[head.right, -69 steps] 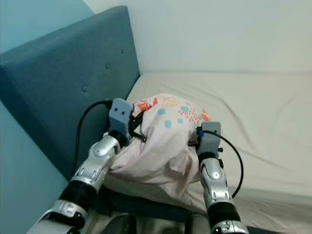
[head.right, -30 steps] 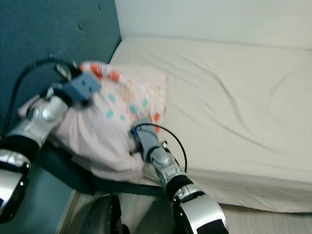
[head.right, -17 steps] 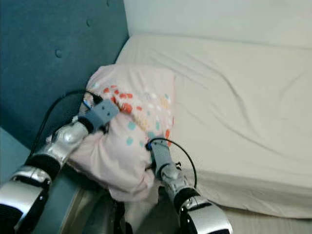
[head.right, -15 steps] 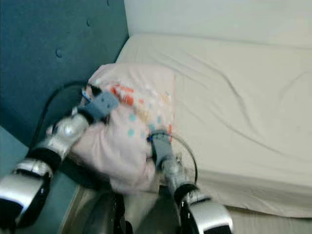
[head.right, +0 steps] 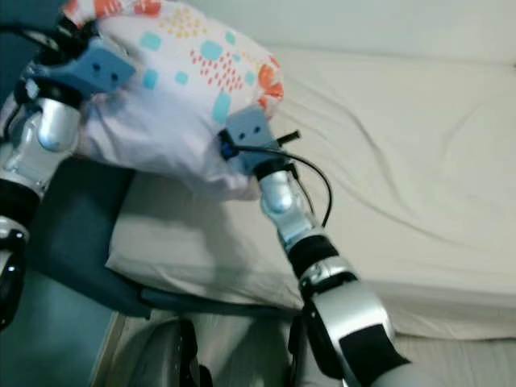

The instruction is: Clean up the room

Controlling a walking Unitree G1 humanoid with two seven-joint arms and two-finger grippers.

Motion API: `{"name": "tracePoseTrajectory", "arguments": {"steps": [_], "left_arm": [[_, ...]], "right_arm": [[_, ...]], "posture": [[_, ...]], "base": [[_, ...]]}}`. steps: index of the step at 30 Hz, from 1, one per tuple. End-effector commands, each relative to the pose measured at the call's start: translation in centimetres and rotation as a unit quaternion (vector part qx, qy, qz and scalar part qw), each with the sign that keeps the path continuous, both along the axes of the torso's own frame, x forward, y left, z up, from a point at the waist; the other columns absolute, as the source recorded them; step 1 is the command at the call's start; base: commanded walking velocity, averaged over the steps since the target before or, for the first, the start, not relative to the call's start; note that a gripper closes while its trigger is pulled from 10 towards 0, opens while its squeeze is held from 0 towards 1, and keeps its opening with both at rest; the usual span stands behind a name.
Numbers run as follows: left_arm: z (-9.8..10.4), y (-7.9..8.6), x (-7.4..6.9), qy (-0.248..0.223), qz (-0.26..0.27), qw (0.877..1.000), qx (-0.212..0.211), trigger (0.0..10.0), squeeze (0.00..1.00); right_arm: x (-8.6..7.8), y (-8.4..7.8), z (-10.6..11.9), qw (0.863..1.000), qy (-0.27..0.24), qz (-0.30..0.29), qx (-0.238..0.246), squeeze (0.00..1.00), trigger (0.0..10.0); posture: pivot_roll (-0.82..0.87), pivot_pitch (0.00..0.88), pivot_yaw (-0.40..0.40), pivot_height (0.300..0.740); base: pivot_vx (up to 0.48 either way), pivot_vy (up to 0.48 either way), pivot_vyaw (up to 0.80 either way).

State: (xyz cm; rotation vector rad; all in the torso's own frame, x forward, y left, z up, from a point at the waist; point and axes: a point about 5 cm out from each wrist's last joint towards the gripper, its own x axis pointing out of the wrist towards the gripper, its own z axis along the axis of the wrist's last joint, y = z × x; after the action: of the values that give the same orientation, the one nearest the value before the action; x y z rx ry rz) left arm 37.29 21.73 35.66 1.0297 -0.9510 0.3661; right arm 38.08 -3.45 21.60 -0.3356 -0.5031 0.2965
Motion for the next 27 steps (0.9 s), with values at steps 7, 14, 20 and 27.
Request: {"name": "tracePoseTrajectory", "arguments": {"steps": [7,14,20,27], "left_arm": [[-1.1,0.3,-0.8,-0.035,0.009,0.999,0.031,10.0,0.00],[-14.4,-0.9,1.5,0.241,0.051,0.969,0.001,10.0,0.00],[-19.3,-1.0,1.4,0.398,0.053,0.915,-0.041,10.0,0.00],[-21.6,-0.3,0.7,0.454,0.052,0.887,-0.058,10.0,0.00]], "right_arm": [[-2.3,0.5,-10.8,0.958,0.281,0.051,-0.001,0.00,10.0],[-4.8,-2.7,-17.3,0.878,0.472,-0.003,0.075,0.00,10.0],[-5.3,-5.1,-18.8,0.846,0.521,-0.028,0.111,0.00,10.0],[-4.4,-7.3,-17.8,0.860,0.489,-0.055,0.138,0.00,10.0]], "posture": [[0.07,0.247,-0.068,0.607],[0.07,0.253,-0.056,0.607],[0.07,0.246,-0.048,0.607],[0.07,0.245,-0.050,0.607]], "base": [[0.000,0.000,0.00],[0.000,0.000,0.00],[0.000,0.000,0.00],[0.000,0.000,0.00]]}}
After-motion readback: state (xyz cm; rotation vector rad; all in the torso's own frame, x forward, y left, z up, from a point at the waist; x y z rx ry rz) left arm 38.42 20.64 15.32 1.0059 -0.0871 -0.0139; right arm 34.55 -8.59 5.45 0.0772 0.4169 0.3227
